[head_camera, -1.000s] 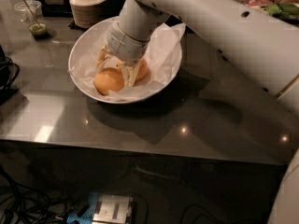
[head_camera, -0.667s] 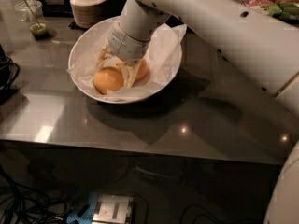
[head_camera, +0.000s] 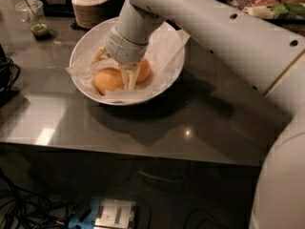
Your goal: Pick orange from white bowl
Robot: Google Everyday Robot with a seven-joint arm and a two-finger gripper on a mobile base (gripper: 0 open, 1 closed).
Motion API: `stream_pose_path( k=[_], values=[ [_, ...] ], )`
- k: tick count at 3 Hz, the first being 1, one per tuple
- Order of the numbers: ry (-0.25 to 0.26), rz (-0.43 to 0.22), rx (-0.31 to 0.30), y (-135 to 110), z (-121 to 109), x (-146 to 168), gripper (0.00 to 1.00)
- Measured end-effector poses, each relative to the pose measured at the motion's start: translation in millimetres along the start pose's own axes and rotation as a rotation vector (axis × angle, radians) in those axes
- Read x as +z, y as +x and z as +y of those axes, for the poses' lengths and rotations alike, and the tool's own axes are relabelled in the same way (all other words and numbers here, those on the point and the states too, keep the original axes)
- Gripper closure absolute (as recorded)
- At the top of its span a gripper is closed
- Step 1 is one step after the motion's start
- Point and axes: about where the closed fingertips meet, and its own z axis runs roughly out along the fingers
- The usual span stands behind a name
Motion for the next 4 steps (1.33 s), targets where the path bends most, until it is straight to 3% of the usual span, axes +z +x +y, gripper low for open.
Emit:
stream_pose_path(
  k=[2,4],
  values=[
    [-0.086,0.003,0.023,2.2,-4.0,16.6,0.00],
    [-0.103,0.021,0.051,2.3,-1.4,13.9,0.41]
  ],
)
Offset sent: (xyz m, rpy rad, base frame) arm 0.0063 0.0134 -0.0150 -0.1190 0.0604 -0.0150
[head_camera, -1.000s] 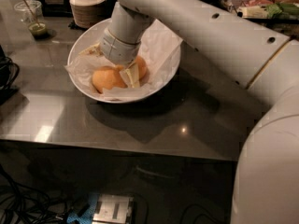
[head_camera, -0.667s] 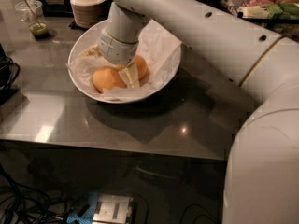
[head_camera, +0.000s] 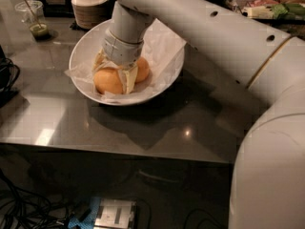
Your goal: Pick orange from white bowl
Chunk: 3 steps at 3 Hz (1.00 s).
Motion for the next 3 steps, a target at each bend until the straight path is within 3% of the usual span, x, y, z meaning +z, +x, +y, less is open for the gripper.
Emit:
stream_pose_path(
  k=[1,2,3],
  values=[
    [0.014,0.012,0.016,0.8,3.4,-5.4,0.64],
    [0.028,0.011,0.012,-0.1,3.1,-8.3,0.95],
    [0.068,0.011,-0.001,-2.8,2.4,-17.0,1.00]
  ],
)
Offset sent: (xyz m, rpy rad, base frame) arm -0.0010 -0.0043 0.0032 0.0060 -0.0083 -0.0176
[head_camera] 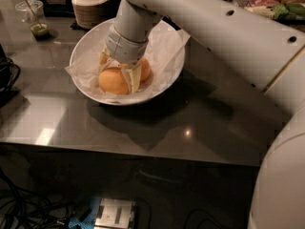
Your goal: Pick orange from white bowl
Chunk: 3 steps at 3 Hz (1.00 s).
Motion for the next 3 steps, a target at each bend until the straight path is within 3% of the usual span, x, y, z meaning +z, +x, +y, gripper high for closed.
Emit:
stream_pose_path(
  k=[1,3],
  values=[
    [0.147,-0.020,-0.038,-7.6,-3.9,-32.4,1.00],
    [0.517,-0.057,-0.045,-3.6,15.1,-117.2,1.00]
  ],
)
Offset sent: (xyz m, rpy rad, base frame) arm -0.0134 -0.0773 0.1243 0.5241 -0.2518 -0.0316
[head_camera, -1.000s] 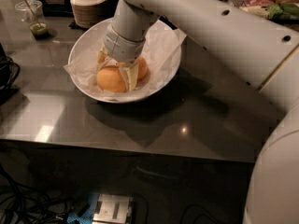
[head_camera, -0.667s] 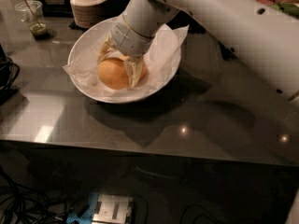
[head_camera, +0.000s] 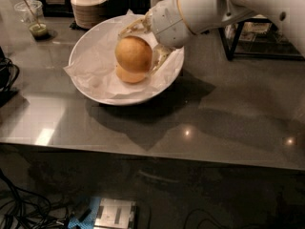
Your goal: Pick orange from white bowl
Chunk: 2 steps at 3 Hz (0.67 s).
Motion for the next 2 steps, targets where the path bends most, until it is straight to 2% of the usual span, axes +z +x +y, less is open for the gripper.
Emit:
stream_pose_path(
  k=[1,2],
  values=[
    [0.111,-0.004,-0.035,-20.5,-4.8,-40.3,1.00],
    [0.168,-0.003,-0.093,-58.6,-2.6,-71.3,1.00]
  ],
)
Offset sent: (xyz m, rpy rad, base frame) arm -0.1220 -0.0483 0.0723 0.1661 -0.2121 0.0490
